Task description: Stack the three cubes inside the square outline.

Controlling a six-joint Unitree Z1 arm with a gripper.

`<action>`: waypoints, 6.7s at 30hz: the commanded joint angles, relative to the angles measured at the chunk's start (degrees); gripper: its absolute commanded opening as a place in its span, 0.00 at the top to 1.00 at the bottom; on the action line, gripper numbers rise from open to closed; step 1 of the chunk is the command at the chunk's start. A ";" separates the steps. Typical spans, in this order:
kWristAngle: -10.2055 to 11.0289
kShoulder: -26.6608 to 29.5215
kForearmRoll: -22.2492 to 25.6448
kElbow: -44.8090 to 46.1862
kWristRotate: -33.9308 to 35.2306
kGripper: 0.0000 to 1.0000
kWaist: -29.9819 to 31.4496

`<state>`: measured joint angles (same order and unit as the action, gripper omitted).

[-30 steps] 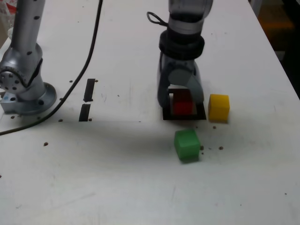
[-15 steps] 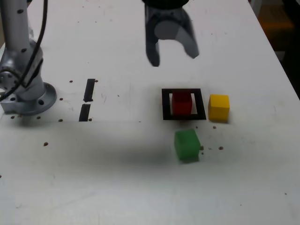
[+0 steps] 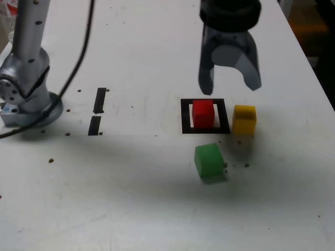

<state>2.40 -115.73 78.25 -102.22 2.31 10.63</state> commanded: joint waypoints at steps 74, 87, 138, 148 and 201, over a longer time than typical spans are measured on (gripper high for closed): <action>-0.76 -6.88 -3.72 -4.47 -3.35 0.80 0.59; 0.39 3.79 -2.14 6.05 -1.08 0.79 0.97; -0.99 2.51 -16.08 18.92 -0.72 0.77 -0.96; -1.24 2.89 -14.96 19.59 -0.99 0.41 -0.96; 1.46 10.99 0.77 10.85 17.56 0.08 16.88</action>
<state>3.80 -104.29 79.06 -90.98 19.66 27.39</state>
